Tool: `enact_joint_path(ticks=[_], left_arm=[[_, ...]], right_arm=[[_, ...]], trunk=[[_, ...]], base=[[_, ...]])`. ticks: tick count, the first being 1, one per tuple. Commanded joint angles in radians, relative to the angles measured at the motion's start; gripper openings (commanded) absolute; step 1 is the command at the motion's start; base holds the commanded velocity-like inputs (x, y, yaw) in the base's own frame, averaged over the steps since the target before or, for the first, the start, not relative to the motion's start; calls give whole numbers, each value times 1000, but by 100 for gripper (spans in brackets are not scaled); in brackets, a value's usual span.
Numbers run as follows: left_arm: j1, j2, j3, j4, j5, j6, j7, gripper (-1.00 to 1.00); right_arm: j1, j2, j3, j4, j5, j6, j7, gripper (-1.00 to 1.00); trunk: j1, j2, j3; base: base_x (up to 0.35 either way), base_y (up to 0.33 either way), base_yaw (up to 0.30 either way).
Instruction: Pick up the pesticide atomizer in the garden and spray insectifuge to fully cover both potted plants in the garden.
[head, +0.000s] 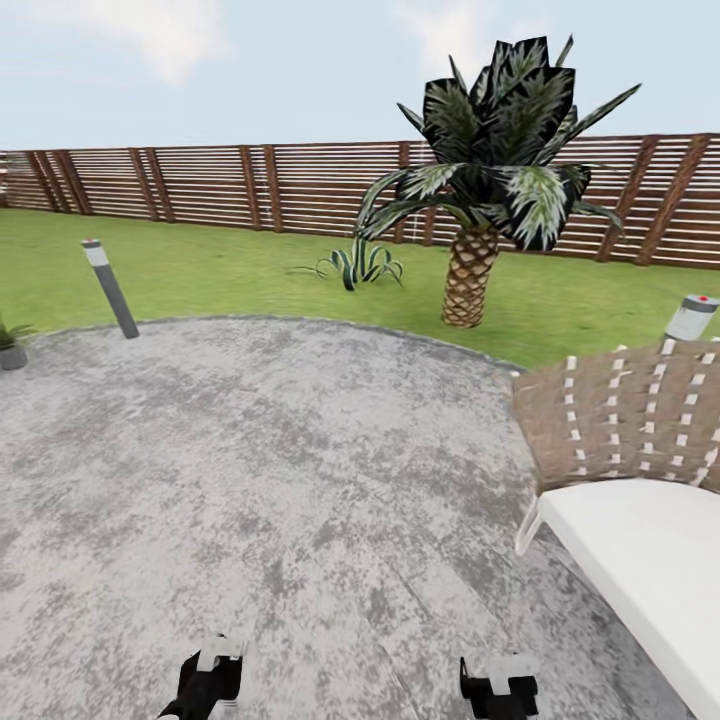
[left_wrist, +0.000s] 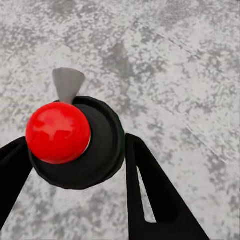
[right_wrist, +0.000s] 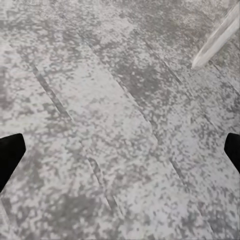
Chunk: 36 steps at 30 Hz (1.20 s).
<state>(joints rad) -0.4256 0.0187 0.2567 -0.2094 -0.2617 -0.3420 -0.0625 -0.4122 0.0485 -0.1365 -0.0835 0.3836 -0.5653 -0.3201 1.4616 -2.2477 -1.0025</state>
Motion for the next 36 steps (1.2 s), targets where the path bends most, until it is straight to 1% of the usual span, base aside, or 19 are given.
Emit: enact_joint_path(ticks=[1,36], left_arm=[[-1,0,9,1,-5,-3,-6,-100],[0,-1,9,2,-5,-4,-6,-100]], right_arm=[[0,0,-8,1,11,-2,-4,100],[0,1,-7,1,11,-2,-4,100]], trunk=[[0,0,-1],[0,0,-1]], base=[[340,0,274],[340,0,274]])
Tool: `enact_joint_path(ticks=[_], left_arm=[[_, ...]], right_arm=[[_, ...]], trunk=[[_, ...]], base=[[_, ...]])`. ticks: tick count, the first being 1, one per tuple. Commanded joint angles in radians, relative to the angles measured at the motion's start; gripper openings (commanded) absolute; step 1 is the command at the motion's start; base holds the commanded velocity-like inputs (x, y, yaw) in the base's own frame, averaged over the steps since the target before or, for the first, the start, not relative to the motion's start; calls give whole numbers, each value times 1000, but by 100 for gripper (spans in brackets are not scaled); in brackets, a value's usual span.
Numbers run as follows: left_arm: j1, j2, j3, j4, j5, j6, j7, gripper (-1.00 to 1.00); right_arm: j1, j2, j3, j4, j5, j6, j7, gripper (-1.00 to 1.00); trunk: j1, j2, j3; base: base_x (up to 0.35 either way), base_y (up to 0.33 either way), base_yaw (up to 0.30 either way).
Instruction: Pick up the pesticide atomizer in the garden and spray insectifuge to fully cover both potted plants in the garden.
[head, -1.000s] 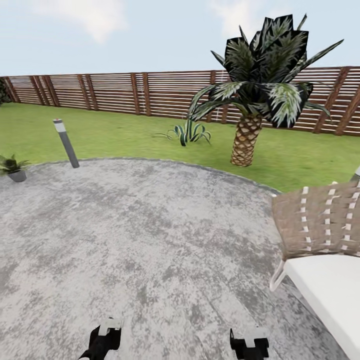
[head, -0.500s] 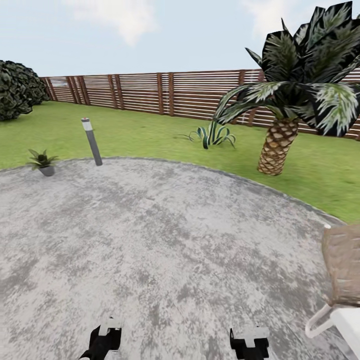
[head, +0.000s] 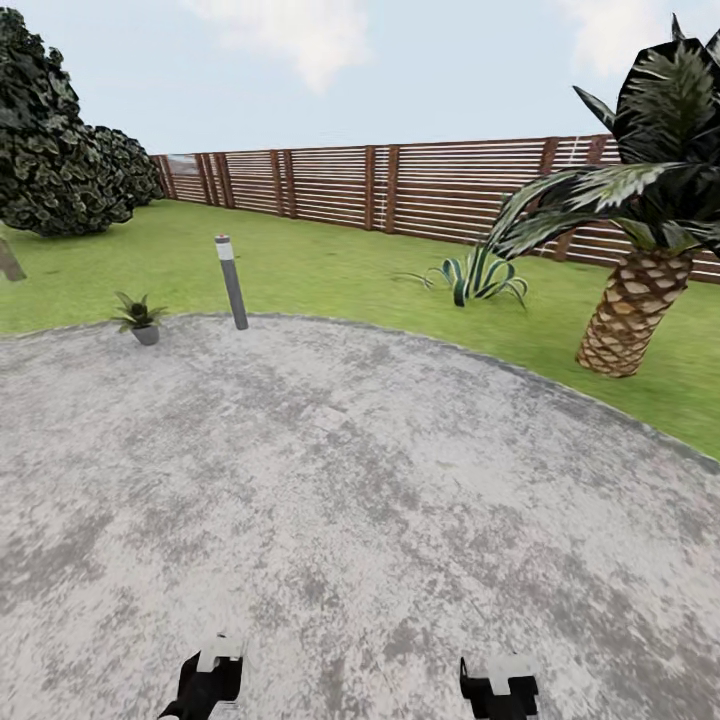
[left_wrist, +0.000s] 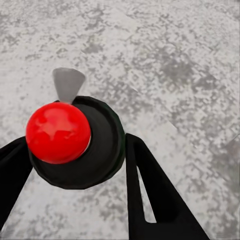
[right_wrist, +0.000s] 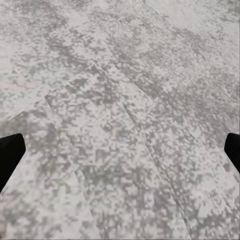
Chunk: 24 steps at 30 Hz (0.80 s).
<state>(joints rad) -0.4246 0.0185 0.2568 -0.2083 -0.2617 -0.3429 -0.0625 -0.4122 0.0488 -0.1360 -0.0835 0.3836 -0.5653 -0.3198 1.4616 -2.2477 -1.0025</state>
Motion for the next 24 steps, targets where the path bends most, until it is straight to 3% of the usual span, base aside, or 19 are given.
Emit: enact_joint_path(ticks=[1,24], left_arm=[[-1,-1,9,1,-5,-3,-6,-100],[-1,-1,9,1,-5,-4,-6,-100]], right_arm=[[0,0,-8,1,11,-2,-5,100],[0,0,-7,1,11,-2,-4,100]], trunk=[[0,0,-1],[0,0,-1]], base=[[340,0,274],[340,0,274]])
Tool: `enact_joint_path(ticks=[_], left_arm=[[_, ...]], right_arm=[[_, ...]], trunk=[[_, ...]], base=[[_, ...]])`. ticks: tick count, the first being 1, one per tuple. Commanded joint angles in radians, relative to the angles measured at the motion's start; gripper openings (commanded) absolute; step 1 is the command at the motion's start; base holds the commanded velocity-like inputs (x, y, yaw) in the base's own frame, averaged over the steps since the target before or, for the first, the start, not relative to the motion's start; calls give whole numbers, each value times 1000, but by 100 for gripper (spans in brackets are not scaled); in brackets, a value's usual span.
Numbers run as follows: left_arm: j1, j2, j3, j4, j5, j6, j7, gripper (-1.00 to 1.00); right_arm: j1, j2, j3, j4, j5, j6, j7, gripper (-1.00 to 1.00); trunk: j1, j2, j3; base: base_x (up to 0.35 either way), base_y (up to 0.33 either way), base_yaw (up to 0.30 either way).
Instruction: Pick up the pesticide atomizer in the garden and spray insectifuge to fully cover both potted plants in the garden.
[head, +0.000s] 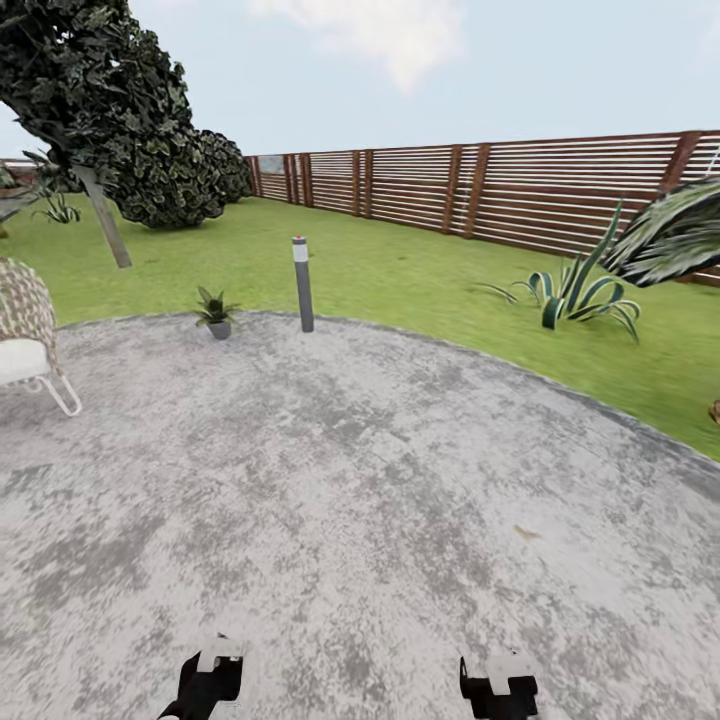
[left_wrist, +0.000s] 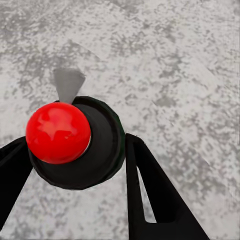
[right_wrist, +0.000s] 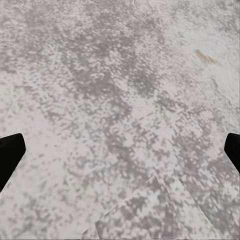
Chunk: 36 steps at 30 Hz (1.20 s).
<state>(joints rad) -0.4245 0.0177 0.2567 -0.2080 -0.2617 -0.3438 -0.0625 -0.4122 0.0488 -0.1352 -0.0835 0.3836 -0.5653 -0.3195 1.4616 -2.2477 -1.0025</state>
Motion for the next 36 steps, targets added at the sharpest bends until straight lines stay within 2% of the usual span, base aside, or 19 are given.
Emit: enact_joint_path(ticks=[1,36], left_arm=[[-1,-1,9,1,-5,-3,-6,-100],[0,-1,9,-1,-4,-4,-6,-100]], right_arm=[[0,0,-8,1,11,-2,-4,100],[0,0,-8,1,11,-2,-4,100]], trunk=[[0,0,-1],[0,0,-1]], base=[[340,0,274],[340,0,274]])
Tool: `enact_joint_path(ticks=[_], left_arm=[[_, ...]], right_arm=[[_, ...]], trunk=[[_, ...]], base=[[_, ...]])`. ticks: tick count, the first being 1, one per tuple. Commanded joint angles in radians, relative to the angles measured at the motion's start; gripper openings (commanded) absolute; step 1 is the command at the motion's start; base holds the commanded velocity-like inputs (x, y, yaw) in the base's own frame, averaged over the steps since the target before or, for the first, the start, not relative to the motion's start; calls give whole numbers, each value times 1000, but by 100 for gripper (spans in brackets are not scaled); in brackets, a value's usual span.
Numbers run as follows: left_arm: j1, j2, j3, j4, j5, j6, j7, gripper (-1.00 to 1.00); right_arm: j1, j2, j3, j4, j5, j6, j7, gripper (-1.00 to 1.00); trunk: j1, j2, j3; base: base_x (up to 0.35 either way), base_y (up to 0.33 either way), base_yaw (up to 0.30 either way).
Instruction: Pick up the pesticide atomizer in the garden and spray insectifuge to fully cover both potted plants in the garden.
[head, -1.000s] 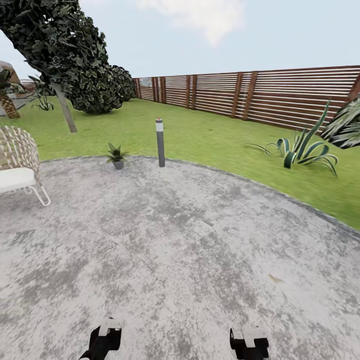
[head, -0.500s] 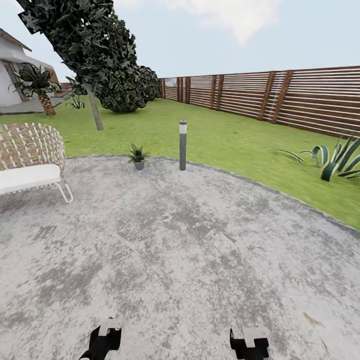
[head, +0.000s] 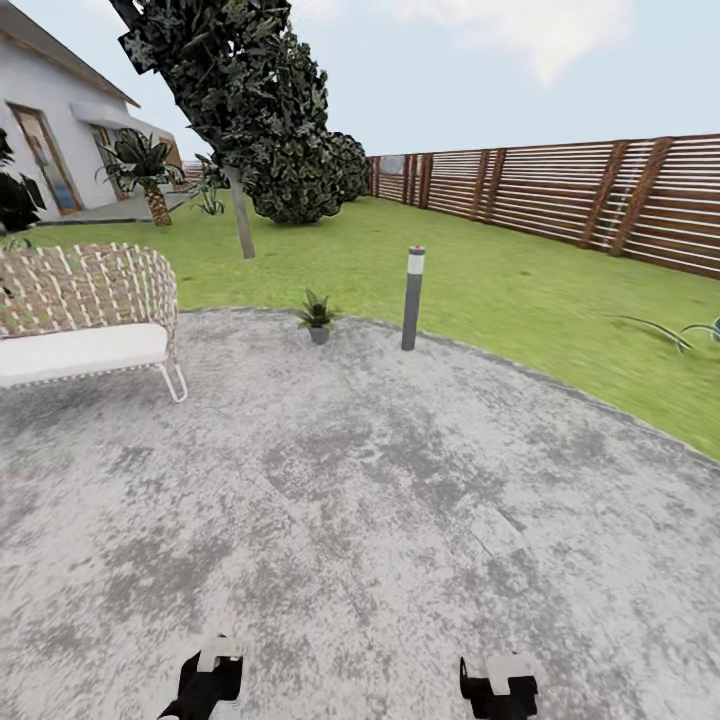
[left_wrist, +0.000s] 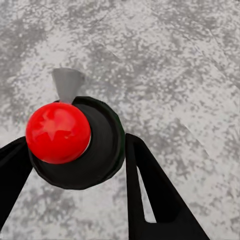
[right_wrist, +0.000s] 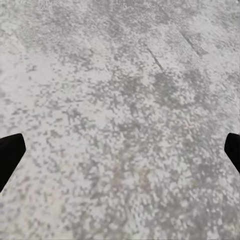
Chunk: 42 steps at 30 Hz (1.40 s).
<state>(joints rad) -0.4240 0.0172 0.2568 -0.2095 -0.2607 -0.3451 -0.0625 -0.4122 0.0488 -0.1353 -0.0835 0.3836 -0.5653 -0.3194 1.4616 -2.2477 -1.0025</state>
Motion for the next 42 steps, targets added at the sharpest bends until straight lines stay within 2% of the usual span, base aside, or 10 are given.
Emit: enact_joint_path(ticks=[1,24,42], left_arm=[[-1,0,9,1,-5,-3,-6,-100],[-1,0,9,2,-5,-3,-6,-100],[-1,0,9,2,-6,-3,-6,-100]], right_arm=[[0,0,-8,1,11,-2,-5,100],[0,0,-8,1,11,-2,-4,100],[0,-1,-8,1,12,-2,-4,100]], trunk=[[0,0,-1],[0,0,-1],[0,0,-1]], base=[[340,0,274],[340,0,272],[340,0,15]])
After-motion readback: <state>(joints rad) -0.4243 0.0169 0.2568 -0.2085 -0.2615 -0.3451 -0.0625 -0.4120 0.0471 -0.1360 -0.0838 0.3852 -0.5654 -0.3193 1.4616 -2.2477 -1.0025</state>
